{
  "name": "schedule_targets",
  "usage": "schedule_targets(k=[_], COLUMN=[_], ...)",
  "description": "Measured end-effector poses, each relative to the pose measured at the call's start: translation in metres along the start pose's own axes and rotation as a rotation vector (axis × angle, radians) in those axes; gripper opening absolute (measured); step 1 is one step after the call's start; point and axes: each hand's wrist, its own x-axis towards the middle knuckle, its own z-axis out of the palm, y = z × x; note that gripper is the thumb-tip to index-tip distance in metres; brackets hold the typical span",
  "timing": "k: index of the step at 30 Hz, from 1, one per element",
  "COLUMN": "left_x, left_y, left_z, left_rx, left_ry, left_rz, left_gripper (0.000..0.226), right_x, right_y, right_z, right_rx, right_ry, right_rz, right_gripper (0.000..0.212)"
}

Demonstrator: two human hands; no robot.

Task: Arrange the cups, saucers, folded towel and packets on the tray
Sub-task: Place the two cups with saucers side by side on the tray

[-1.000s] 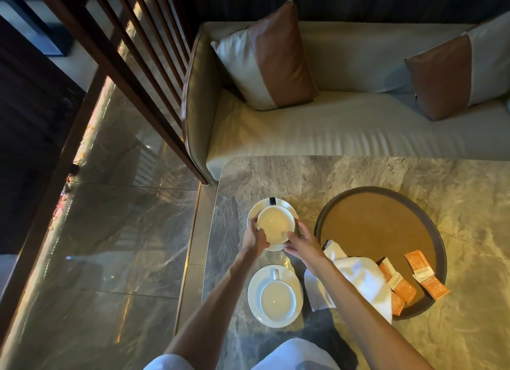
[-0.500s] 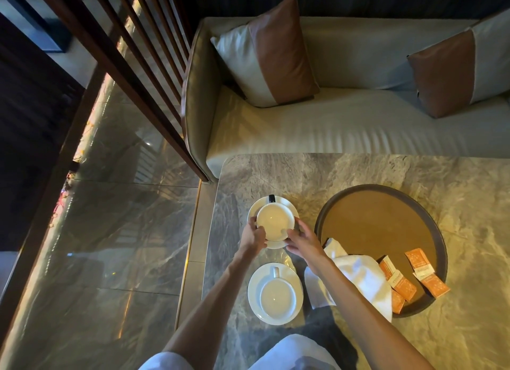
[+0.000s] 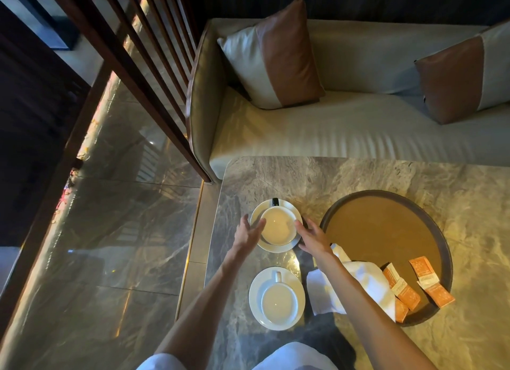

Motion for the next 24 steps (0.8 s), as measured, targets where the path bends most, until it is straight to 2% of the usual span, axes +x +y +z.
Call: schedule_targets(k=[1,4,5,8,12,14,20,24], left_x=[0.000,-0.001,0.000,0.002,0.002,0.003,-0.002,-0.008], left_y=[0.000,-0.002,-0.002,-0.001,0.006,0.009,0.009,0.026], left_z=[-0.001,-0.001,0.000,0.001,0.002,0.002,0.007,0.020], left_rx=[-0.031,-0.101,-0.145,-0.165,-0.105,-0.111,-0.108,-0.135], left_ry=[-0.022,-0.044,-0.055,-0.055,-0.036,-0.032,-0.006,0.010], left_rz=[0.011,-0.001,-0.024,-0.056,-0.058,-0.080,-0.027,0.026], left_gripper=[0.067,0.057,0.053,0.044,0.043,0.039,0.007,0.015], right_x=[0.000,-0.003,-0.003,-0.005,-0.003,-0.001,-0.009,-0.015], right_y=[0.000,0.001,0.001,-0.002,-0.005,-0.007,-0.013,-0.024], right_z=[0.000,0.001,0.000,-0.002,-0.004,-0.005,-0.013,-0.039], right_rx=[0.006,0.030,0.060,0.154,0.205,0.196,0.220,0.216], right_ry=[-0.016,-0.062,-0.076,-0.097,-0.119,-0.110,-0.110,-0.136], right_rz=[-0.002,-0.025,-0.022,0.014,0.073,0.091,0.071,-0.003], right_gripper=[0.058,0.018,0.016,0.033,0.026,0.033,0.042,0.043])
